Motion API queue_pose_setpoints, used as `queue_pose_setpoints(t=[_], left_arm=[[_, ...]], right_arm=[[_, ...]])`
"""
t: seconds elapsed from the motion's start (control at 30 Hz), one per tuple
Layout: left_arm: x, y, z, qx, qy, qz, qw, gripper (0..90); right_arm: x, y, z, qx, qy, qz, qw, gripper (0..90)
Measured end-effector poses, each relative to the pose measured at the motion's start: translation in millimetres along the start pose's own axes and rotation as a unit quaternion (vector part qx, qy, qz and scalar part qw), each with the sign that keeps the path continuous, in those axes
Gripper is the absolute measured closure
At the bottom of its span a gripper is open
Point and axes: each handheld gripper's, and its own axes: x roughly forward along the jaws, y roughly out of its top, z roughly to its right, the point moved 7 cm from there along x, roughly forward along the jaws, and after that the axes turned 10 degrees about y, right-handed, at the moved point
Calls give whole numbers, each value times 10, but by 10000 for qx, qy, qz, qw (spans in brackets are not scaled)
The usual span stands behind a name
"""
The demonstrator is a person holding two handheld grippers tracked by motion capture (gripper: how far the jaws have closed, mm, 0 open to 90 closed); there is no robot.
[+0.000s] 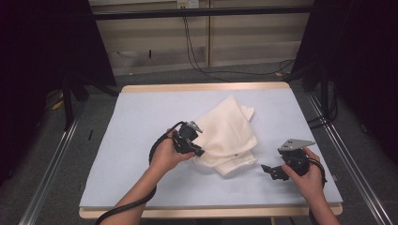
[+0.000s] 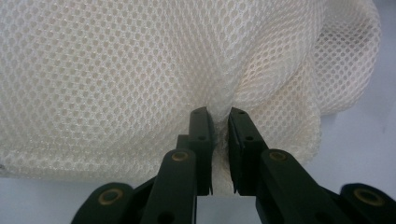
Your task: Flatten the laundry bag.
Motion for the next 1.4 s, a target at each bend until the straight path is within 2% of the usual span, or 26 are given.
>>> queue_pose_setpoints(t=[0.2, 0.23, 0.3, 0.33, 0.4, 0.47, 0.63, 0.67, 0.73, 0.77, 1.0, 1.07, 1.13, 1.2, 1.23, 1.3, 1.33, 1.4], left_arm=[[-127, 70, -88, -303, -118, 118, 9994, 827], [-157, 85, -109, -411, -110, 149, 9990, 829], [-212, 102, -151, -469, -116, 118, 9988, 834], [-243, 121, -182, -572, -72, 174, 9982, 834], [-305, 143, -261, -584, -82, 214, 9980, 834], [-357, 162, -313, -795, -78, 252, 9965, 835], [-460, 169, -506, -1019, -2, 307, 9943, 836], [-473, 165, -544, -1097, 5, 331, 9934, 835], [-499, 151, -637, -1181, 34, 380, 9923, 835], [-512, 141, -684, -1231, 124, 396, 9915, 834], [-553, 71, -961, -1656, 286, 522, 9844, 831], [-560, 45, -1045, -1707, 347, 479, 9835, 831], [-555, 40, -1134, -1918, 444, 557, 9788, 827], [-557, 27, -1213, -2040, 496, 557, 9761, 826], [-555, 21, -1254, -2082, 521, 562, 9751, 826], [-558, -2, -1345, -2102, 576, 515, 9746, 825], [-549, -3, -1385, -2180, 613, 552, 9724, 824], [-522, -22, -1463, -2264, 653, 514, 9705, 824]], right_arm=[[11, 0, 3, -36, 9, -9, 10000, 61], [9, -4, 1, -2, 5, -25, 10000, 61], [6, -4, 1, 0, 5, -20, 10000, 61], [4, -3, 0, -3, -1, -22, 10000, 61], [10, -1, 1, -26, 16, -8, 10000, 61], [12, -4, -1, -12, 14, -27, 10000, 61], [26, 2, -1, -96, 41, -20, 9999, 61], [25, 0, -14, -30, 44, -40, 10000, 61], [28, 1, -12, -49, 51, -29, 10000, 61], [32, 1, -12, -69, 64, -28, 10000, 61], [40, -7, -5, -36, 92, -40, 9999, 61], [44, -12, -6, -30, 87, -56, 9999, 61], [46, -14, -6, -26, 82, -71, 9999, 61], [45, -15, -5, -19, 80, -71, 9999, 61], [46, -15, -6, -16, 87, -71, 9999, 61], [48, -15, -5, -22, 106, -62, 9999, 61], [51, -18, -1, -28, 99, -73, 9999, 61], [54, -20, 0, -32, 99, -75, 9999, 61]])
